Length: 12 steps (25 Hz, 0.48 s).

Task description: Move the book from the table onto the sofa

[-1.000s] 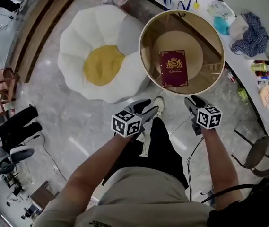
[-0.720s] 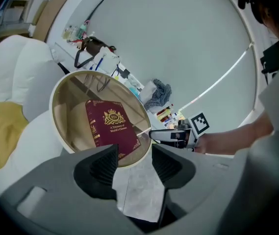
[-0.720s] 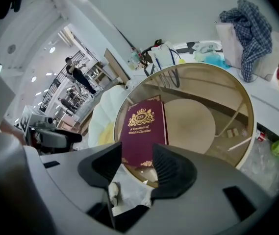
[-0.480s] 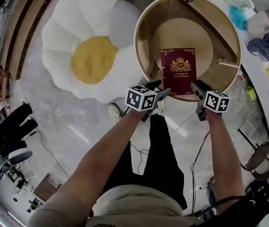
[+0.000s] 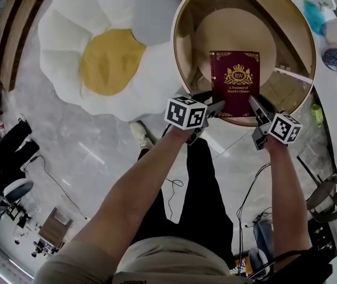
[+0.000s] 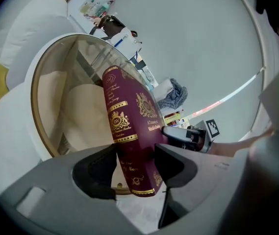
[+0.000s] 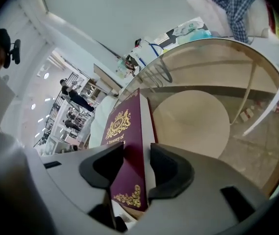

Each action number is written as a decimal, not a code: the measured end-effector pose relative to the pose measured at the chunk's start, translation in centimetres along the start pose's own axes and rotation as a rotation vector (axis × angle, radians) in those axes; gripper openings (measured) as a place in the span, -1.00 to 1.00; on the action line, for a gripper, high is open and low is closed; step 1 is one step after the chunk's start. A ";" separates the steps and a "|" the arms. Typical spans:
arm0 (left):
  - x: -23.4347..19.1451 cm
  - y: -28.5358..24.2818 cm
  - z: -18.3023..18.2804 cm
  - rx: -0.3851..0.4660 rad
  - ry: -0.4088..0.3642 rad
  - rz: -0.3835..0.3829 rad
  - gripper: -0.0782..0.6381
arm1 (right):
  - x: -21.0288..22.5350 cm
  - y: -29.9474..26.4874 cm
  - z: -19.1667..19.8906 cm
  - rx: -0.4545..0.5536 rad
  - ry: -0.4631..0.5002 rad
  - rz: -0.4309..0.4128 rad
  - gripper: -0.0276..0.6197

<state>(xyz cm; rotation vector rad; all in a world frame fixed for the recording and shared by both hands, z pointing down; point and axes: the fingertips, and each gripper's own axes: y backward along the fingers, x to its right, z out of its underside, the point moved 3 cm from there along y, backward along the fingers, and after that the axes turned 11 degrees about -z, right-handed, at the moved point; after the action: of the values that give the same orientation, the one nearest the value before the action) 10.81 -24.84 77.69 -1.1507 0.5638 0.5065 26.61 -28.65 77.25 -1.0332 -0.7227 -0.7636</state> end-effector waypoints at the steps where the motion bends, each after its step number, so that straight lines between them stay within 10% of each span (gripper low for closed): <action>1: -0.1 0.2 -0.2 0.008 0.009 -0.002 -0.13 | -0.3 0.0 0.1 -0.004 0.002 0.003 -0.37; 12: -5.0 9.7 -0.5 0.121 0.060 -0.041 -0.13 | -9.2 -5.3 3.0 -0.061 0.077 -0.032 -0.41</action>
<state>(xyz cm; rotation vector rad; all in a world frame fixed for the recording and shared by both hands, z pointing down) 0.80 -22.56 73.98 -1.0631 0.6138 0.3983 16.79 -25.69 73.27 -1.0438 -0.6547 -0.8525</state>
